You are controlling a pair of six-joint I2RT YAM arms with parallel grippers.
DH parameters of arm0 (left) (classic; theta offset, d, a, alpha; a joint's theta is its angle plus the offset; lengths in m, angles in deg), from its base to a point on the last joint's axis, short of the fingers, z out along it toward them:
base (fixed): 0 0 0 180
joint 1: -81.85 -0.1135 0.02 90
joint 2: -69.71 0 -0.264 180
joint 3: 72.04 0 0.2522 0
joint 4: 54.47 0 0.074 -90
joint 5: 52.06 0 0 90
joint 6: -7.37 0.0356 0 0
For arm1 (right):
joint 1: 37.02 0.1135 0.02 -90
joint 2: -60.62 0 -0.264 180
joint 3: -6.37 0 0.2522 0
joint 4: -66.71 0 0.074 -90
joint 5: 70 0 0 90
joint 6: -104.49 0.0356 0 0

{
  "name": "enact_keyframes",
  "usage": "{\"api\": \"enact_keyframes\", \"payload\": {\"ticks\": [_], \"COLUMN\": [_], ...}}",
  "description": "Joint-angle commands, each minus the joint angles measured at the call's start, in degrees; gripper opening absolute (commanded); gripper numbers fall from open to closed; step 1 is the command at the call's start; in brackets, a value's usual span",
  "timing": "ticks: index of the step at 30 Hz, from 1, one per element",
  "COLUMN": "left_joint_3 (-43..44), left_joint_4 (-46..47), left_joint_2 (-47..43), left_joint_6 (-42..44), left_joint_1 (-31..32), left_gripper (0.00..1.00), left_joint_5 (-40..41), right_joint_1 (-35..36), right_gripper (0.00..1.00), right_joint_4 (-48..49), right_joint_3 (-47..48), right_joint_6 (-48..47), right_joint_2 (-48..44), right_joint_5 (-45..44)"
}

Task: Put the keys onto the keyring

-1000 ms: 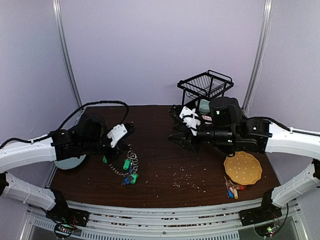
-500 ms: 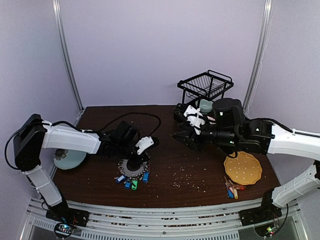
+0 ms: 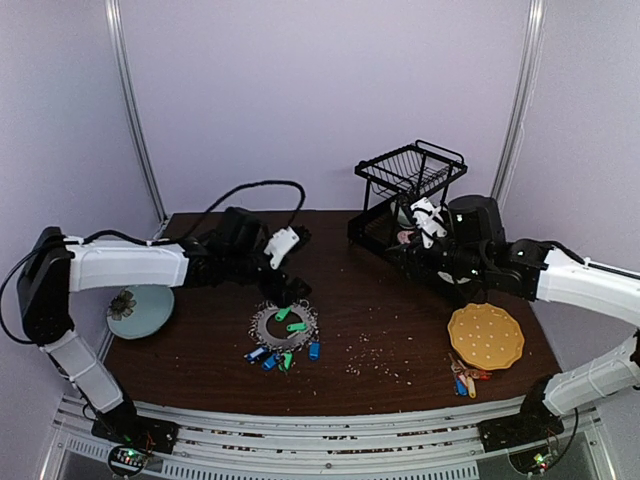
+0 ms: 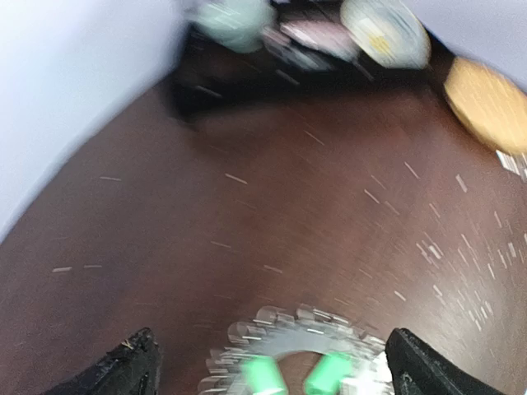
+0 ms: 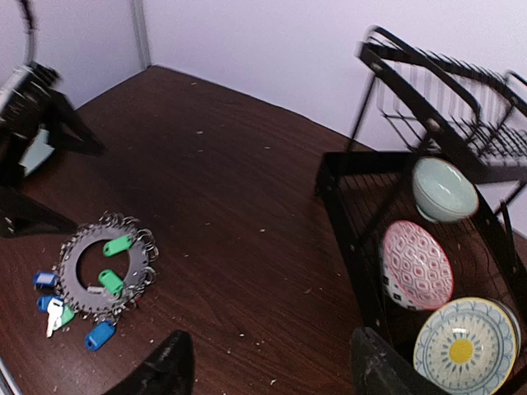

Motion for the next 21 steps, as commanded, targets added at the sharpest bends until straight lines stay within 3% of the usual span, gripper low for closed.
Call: {"api": "enact_keyframes", "payload": {"ticks": [1,3,8,11,15,17,21], "left_joint_3": [-4.2,-7.3,-15.0,-22.0,-32.0,-35.7,-37.2], "left_joint_4": [6.3,6.8,9.2,15.2,28.7,35.5,40.3], "left_joint_2": [-11.6,-16.4,-25.5,-28.8,-30.4,-29.3,-26.3], "left_joint_6": [-8.3,-9.3,-13.1,-14.0,-15.7,-14.7,-12.9], "left_joint_1": [-10.8,-14.8,-29.6,-34.7,-35.3,-35.3,-35.4], "left_gripper": [0.98,0.98,0.98,0.98,0.98,0.98,0.98], "left_joint_5": [10.3,14.3,15.9,23.1,33.7,36.1,37.6], "right_joint_1": [-10.3,-16.9,-32.8,-39.0,-40.9,-40.9,-40.9], "right_gripper": [0.8,0.99,1.0,1.0,1.0,1.0,1.0], "right_joint_4": [4.2,7.1,16.4,23.4,32.2,37.3,45.4], "right_joint_3": [-5.4,-8.7,-19.2,-25.3,-32.4,-35.7,-41.1], "right_joint_6": [7.6,10.7,16.6,17.5,15.8,16.7,17.4], "right_joint_2": [-4.6,-7.1,-12.9,-15.4,-17.7,-17.8,-17.7], "right_joint_5": [-0.4,0.6,1.9,1.8,-4.3,-8.1,-12.1]}}
